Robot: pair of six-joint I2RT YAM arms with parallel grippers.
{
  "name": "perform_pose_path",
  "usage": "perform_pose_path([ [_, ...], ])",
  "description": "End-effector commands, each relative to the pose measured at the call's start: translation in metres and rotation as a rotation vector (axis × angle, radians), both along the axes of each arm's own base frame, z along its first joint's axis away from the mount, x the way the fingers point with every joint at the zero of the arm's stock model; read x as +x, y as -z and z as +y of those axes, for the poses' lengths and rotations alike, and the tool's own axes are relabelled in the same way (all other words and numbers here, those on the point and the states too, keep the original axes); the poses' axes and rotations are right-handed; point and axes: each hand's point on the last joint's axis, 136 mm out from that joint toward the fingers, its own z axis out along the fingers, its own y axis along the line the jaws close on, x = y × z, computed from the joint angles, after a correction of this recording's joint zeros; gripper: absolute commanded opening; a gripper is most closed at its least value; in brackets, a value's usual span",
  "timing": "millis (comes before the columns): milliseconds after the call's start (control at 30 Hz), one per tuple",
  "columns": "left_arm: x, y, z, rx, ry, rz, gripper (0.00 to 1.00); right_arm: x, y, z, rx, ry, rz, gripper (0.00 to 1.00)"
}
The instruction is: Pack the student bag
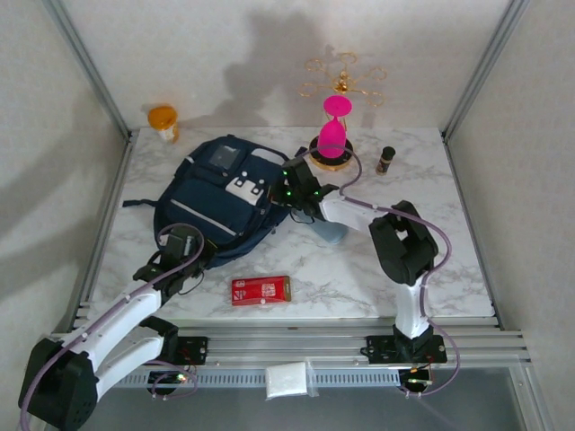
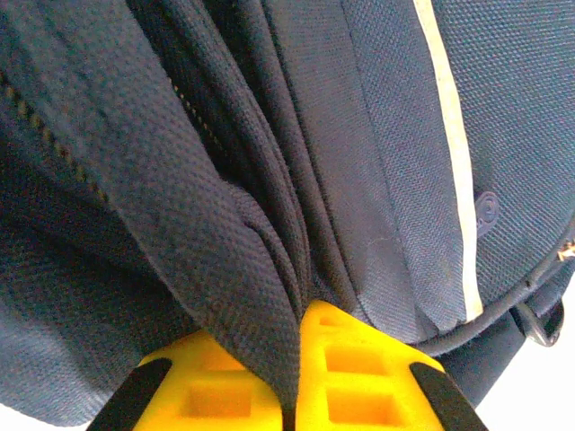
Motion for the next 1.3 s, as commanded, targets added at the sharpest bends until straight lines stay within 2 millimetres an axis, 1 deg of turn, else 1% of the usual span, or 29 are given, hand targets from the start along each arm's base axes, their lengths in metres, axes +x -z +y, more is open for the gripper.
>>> perform_pose_path([
  [0,0.023,-0.030,-0.011,-0.001,0.034,-0.109,0.07,-0.018,-0.037,-0.007,0.065,-0.032,-0.070,0.00],
  [100,0.035,-0.031,-0.008,0.046,0.034,-0.109,0.07,-0.035,-0.042,-0.022,0.092,-0.014,-0.072,0.00],
  [167,0.047,-0.033,-0.006,0.074,0.042,-0.109,0.08,-0.048,-0.042,-0.032,0.121,0.005,-0.061,0.00],
  [233,0.058,-0.036,-0.004,0.096,0.047,-0.118,0.08,-0.057,-0.045,-0.038,0.162,0.013,-0.059,0.00],
  [333,0.066,-0.033,0.002,0.148,0.047,-0.102,0.11,-0.063,-0.051,-0.039,0.204,0.016,-0.062,0.00],
  [400,0.067,-0.029,0.008,0.183,0.040,-0.089,0.18,-0.063,-0.051,-0.037,0.238,0.021,-0.062,0.00],
  [433,0.065,-0.027,0.009,0.193,0.045,-0.081,0.23,-0.064,-0.053,-0.035,0.272,0.013,-0.064,0.00],
  [500,0.058,-0.026,0.010,0.215,0.072,-0.055,0.38,-0.062,-0.059,-0.035,0.291,0.034,-0.072,0.00],
  [533,0.053,-0.028,0.010,0.225,0.089,-0.046,0.45,-0.061,-0.062,-0.037,0.290,0.054,-0.085,0.00],
  [567,0.048,-0.032,0.011,0.237,0.100,-0.044,0.49,-0.060,-0.065,-0.040,0.292,0.070,-0.102,0.00],
  [667,0.029,-0.054,0.015,0.277,0.100,-0.055,0.56,-0.062,-0.077,-0.043,0.329,0.076,-0.156,0.00],
  [700,0.024,-0.063,0.011,0.273,0.107,-0.070,0.57,-0.062,-0.077,-0.043,0.327,0.074,-0.158,0.00],
  [767,0.018,-0.079,-0.008,0.243,0.148,-0.114,0.60,-0.064,-0.075,-0.042,0.319,0.070,-0.160,0.00],
  [833,0.016,-0.089,-0.038,0.206,0.219,-0.133,0.63,-0.069,-0.075,-0.039,0.311,0.071,-0.177,0.00],
  [900,0.015,-0.094,-0.066,0.225,0.274,-0.128,0.63,-0.073,-0.072,-0.036,0.332,0.069,-0.178,0.00],
  [967,0.018,-0.102,-0.095,0.259,0.313,-0.136,0.63,-0.077,-0.071,-0.032,0.372,0.056,-0.175,0.00],
  [1033,0.024,-0.103,-0.124,0.257,0.343,-0.135,0.63,-0.079,-0.072,-0.031,0.406,0.052,-0.186,0.00],
  [1100,0.032,-0.097,-0.136,0.226,0.333,-0.116,0.62,-0.081,-0.076,-0.029,0.434,0.040,-0.197,0.00],
  [1200,0.041,-0.088,-0.138,0.224,0.270,-0.092,0.58,-0.084,-0.082,-0.026,0.453,0.031,-0.207,0.00],
  [1267,0.045,-0.082,-0.132,0.250,0.218,-0.065,0.56,-0.088,-0.083,-0.024,0.459,0.023,-0.215,0.00],
])
